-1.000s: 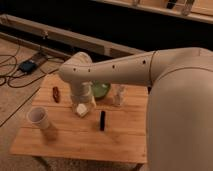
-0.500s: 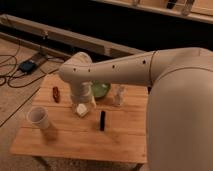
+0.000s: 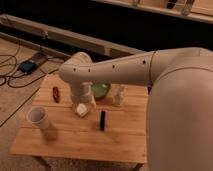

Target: Knock the eraser over

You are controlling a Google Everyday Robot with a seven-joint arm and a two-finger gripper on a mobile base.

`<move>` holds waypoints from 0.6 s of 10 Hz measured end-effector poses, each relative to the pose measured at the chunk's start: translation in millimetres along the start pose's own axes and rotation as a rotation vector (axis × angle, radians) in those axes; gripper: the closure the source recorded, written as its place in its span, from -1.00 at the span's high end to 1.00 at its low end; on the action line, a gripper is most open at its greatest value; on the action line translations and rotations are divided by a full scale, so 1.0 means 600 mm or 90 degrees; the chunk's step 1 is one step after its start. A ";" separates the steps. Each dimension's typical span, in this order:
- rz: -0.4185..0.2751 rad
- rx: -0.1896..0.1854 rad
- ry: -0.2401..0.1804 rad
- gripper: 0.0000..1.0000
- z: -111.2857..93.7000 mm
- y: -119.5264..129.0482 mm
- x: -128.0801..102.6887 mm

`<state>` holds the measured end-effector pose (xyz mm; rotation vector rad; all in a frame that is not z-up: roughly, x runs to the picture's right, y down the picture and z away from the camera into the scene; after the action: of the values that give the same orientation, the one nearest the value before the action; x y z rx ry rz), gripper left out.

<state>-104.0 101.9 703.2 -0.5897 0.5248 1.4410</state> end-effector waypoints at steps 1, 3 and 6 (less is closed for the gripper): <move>0.000 0.000 0.000 0.30 0.000 0.000 0.000; 0.000 0.000 0.000 0.30 0.000 0.000 0.000; 0.004 0.005 0.002 0.30 0.009 -0.010 -0.001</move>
<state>-98.3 105.0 707.9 -0.5845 0.5357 1.4436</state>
